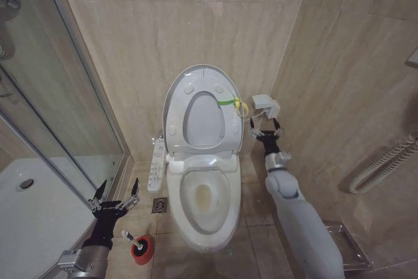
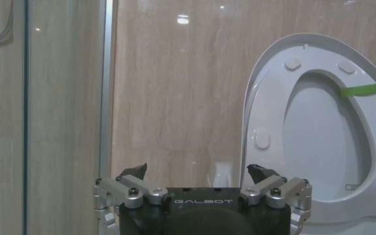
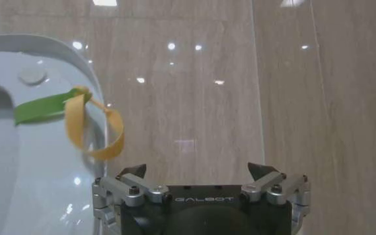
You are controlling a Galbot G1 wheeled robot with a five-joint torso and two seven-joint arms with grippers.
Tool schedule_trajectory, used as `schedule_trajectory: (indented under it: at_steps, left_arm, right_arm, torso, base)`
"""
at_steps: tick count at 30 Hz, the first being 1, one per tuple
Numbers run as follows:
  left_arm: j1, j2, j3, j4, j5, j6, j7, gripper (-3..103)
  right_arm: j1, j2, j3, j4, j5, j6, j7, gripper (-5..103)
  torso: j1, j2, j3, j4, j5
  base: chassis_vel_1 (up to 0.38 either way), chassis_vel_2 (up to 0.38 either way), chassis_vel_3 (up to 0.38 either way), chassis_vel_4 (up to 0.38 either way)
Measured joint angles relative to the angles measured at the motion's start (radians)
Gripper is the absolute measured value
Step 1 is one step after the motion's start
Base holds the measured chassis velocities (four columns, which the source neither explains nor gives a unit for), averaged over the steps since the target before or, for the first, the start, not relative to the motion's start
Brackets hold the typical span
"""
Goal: Open the toilet lid, clean the toilet bowl with a toilet brush, close the toilet lid, and flush.
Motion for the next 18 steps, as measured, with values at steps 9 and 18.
schedule_trajectory:
  at_steps: [9,18]
  left_arm:
    - [0.000,0.000,0.000,0.000,0.000,0.000,0.000,100]
    - [0.000,0.000,0.000,0.000,0.000,0.000,0.000,100]
  right_arm:
    - [0.110,-0.004,-0.001,-0.086,0.004,-0.004,0.006,100]
    - [0.190,-0.003,-0.002,-0.188,0.000,0.003,0.005,100]
  torso:
    - [0.000,0.000,0.000,-0.0002,-0.0001]
    - [0.000,0.000,0.000,-0.0002,-0.0001]
  base:
    - [0.000,0.000,0.000,0.000]
    - [0.000,0.000,0.000,0.000]
